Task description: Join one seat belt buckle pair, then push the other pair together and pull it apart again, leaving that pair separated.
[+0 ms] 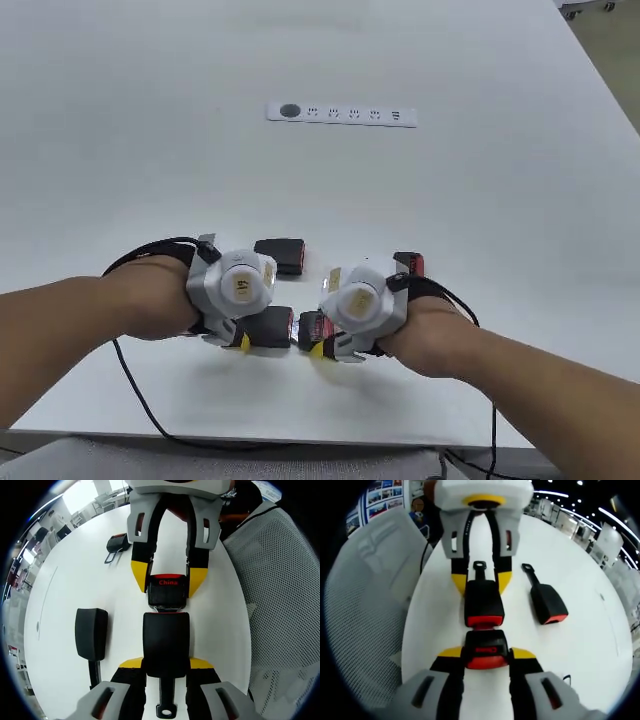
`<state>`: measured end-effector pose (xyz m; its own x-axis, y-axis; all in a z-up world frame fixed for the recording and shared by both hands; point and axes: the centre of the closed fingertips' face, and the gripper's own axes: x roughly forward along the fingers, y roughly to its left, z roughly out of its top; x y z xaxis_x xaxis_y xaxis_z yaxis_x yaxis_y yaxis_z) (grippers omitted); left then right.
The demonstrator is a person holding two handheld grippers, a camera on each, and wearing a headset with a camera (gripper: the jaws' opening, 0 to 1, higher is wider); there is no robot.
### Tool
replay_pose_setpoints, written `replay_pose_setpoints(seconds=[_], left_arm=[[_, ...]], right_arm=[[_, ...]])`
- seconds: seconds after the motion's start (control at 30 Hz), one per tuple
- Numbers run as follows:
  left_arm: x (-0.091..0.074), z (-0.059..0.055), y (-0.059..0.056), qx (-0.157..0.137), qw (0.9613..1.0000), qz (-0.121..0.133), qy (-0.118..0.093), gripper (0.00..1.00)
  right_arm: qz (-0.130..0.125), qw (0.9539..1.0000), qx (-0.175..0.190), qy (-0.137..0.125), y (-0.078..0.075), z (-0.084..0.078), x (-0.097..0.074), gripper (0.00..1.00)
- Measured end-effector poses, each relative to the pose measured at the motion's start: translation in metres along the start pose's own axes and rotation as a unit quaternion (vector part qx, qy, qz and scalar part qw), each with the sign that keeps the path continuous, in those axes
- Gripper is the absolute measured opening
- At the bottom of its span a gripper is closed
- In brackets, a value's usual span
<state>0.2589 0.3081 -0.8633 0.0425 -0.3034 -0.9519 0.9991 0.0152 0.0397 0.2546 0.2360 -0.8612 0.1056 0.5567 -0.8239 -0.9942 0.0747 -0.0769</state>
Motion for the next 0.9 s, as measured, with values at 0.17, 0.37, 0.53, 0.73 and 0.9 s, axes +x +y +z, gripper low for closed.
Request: replay_pose_setpoints(seconds=[0.17, 0.37, 0.53, 0.73, 0.9], left_arm=[[0.0003, 0.0002, 0.0002, -0.004, 1.0000, 0.001, -0.003, 0.30], [0.0005, 0.0003, 0.0000, -0.003, 1.0000, 0.002, -0.002, 0.30], [0.0008, 0.0002, 0.0004, -0.006, 1.0000, 0.002, 0.000, 0.30], [0.0008, 0.0002, 0.0001, -0.012, 0.9999, 0.004, 0.003, 0.32], [-0.0009, -0.0012, 0.0012, -0.035, 0.9992, 0.012, -0.017, 0.33]], right_arm=[[0.005, 0.9999, 0.008, -0.004, -0.0007, -0.0008, -0.0001, 0.34], [0.009, 0.9999, 0.009, -0.004, -0.0004, -0.0012, 0.0000, 0.34], [0.006, 0.9998, 0.015, -0.008, -0.0007, -0.0018, 0.0003, 0.34], [0.013, 0.9995, 0.028, 0.006, -0.0010, 0.0004, 0.0014, 0.35], [0.017, 0.9993, 0.034, 0.001, 0.0008, 0.0009, 0.0007, 0.36]])
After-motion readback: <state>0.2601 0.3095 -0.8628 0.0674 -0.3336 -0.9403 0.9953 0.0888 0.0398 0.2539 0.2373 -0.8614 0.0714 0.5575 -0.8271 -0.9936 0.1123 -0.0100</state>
